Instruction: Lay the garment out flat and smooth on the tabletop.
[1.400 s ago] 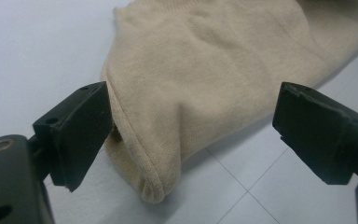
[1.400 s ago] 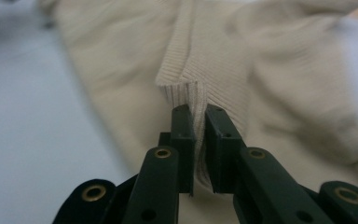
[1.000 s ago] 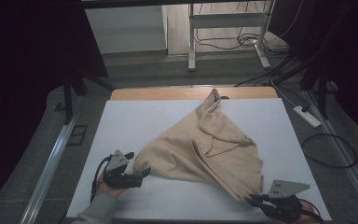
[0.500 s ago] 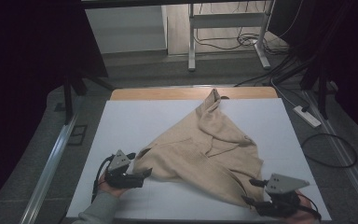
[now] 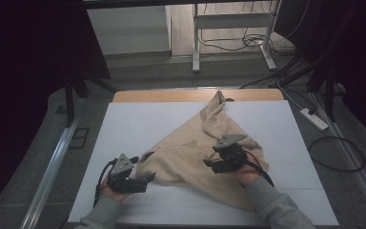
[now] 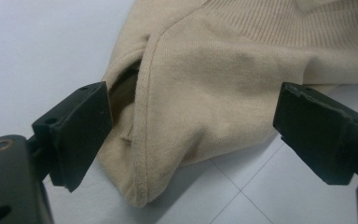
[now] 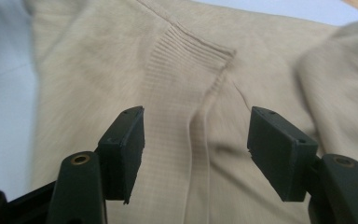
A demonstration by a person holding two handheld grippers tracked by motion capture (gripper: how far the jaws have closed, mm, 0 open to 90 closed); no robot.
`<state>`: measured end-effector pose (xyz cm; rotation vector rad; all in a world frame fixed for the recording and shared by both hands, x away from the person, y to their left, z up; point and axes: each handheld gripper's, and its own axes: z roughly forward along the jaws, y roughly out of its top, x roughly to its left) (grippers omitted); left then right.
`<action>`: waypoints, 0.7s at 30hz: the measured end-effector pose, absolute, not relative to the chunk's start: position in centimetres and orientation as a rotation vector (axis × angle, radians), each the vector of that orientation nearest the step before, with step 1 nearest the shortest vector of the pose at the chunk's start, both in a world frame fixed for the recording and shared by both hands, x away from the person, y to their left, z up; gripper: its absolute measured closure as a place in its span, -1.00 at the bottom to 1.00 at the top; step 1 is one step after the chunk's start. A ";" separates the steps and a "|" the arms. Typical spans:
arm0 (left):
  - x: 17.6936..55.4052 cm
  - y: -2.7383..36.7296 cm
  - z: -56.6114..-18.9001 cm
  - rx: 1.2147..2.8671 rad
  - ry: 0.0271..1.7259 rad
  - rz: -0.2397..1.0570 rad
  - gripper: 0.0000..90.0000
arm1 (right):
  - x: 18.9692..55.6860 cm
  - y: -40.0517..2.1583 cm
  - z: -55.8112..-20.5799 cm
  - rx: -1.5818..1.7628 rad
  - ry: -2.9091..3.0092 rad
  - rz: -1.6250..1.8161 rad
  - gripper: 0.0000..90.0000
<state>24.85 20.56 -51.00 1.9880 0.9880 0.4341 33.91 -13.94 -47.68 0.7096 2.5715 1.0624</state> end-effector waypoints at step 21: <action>24.9 21.0 -50.8 1.967 0.998 0.440 -0.74 | 30.6 -12.8 -48.9 0.498 2.673 1.123 0.89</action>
